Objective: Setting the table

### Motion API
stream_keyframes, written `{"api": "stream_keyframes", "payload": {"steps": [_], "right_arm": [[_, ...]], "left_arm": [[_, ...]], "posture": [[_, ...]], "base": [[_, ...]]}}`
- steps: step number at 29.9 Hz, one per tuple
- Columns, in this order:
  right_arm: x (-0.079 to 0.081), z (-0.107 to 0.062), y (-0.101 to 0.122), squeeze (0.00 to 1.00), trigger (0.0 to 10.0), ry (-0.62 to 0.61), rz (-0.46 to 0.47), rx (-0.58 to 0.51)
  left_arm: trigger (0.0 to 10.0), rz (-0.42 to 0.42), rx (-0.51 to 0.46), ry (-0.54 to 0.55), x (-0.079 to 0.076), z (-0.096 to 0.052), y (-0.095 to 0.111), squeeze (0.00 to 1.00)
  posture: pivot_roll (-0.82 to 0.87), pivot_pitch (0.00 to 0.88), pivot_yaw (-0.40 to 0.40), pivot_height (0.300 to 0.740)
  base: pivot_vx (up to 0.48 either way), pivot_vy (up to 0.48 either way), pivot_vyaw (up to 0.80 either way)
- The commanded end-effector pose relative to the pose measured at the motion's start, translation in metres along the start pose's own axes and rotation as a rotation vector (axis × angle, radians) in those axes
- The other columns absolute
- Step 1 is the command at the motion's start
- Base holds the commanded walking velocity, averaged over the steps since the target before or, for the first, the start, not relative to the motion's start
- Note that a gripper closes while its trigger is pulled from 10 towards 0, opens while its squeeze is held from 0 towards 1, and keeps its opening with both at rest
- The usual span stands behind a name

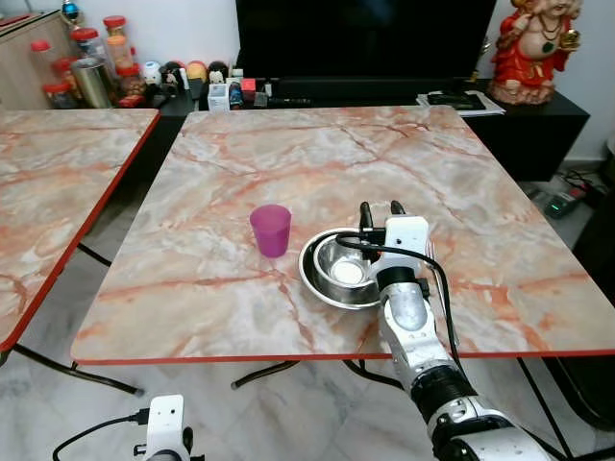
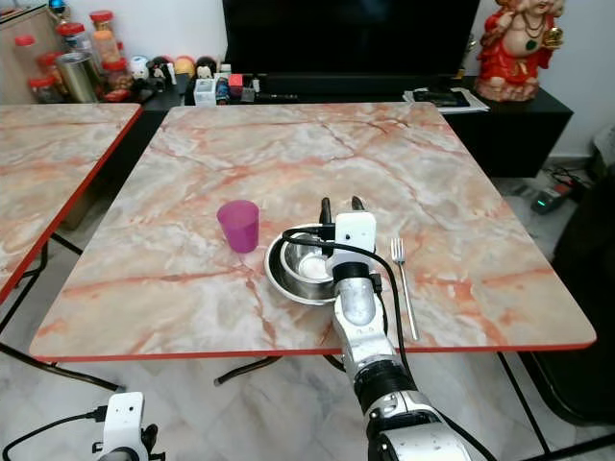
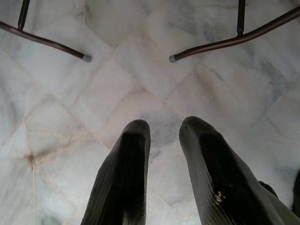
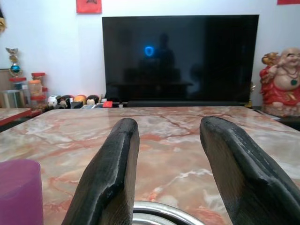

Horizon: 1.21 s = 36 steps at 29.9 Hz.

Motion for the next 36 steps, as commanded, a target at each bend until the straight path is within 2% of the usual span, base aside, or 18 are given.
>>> {"api": "stream_keyframes", "payload": {"steps": [1,19,27,36], "right_arm": [[-0.002,0.001,0.005,0.00,10.0,-0.001,-0.004,-0.022],[0.011,0.003,0.009,0.00,10.0,0.045,0.001,-0.031],[0.020,-0.002,0.007,0.00,10.0,0.071,0.012,-0.027],[0.024,-0.005,0.005,0.00,10.0,0.099,0.007,-0.029]], "left_arm": [[10.0,0.000,-0.001,-0.006,-0.002,0.001,0.002,0.00],[10.0,-0.002,-0.010,-0.006,-0.002,0.001,0.005,0.00],[10.0,0.005,-0.011,-0.001,0.002,0.001,0.005,0.00],[10.0,0.007,-0.009,-0.007,-0.001,0.001,0.004,0.00]], "posture": [[0.04,0.000,0.039,0.740],[0.06,0.000,0.020,0.740],[0.07,0.000,0.015,0.740],[0.07,0.000,0.004,0.740]], "base": [[0.000,0.292,0.00],[0.000,0.292,0.00],[0.000,0.292,0.00],[0.000,0.293,0.00]]}}
Point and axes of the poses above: a point about 5 cm out from each wrist's last joint towards the gripper, its own z axis pointing out of the wrist towards the gripper, its own y axis along the axis of the wrist's last joint, x = y × z, the point moved 6 cm from there along z, pointing out of the wrist towards the gripper, and after that the axes turned 7 degrees about -z, right-handed, at the moved point
